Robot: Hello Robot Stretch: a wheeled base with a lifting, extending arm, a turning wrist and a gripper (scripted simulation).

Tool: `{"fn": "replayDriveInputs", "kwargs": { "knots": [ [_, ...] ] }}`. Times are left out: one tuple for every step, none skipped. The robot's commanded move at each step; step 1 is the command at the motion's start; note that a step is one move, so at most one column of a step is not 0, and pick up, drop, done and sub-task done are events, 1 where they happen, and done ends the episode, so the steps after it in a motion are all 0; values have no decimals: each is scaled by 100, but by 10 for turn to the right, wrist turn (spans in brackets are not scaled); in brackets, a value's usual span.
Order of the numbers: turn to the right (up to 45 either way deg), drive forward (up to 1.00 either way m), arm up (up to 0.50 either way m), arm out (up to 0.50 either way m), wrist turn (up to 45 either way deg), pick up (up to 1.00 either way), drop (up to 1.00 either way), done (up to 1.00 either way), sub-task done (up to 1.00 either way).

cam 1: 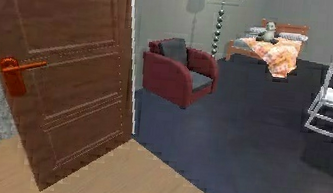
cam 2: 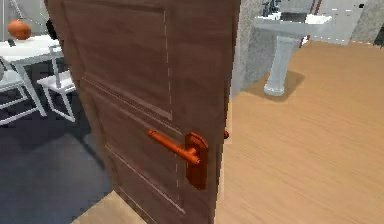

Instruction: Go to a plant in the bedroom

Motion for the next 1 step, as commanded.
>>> {"fn": "replayDriveInputs", "kwargs": {
  "knots": [
    [-330, 0, 0, 0, 0, 0, 0, 0, 0]
  ]
}}
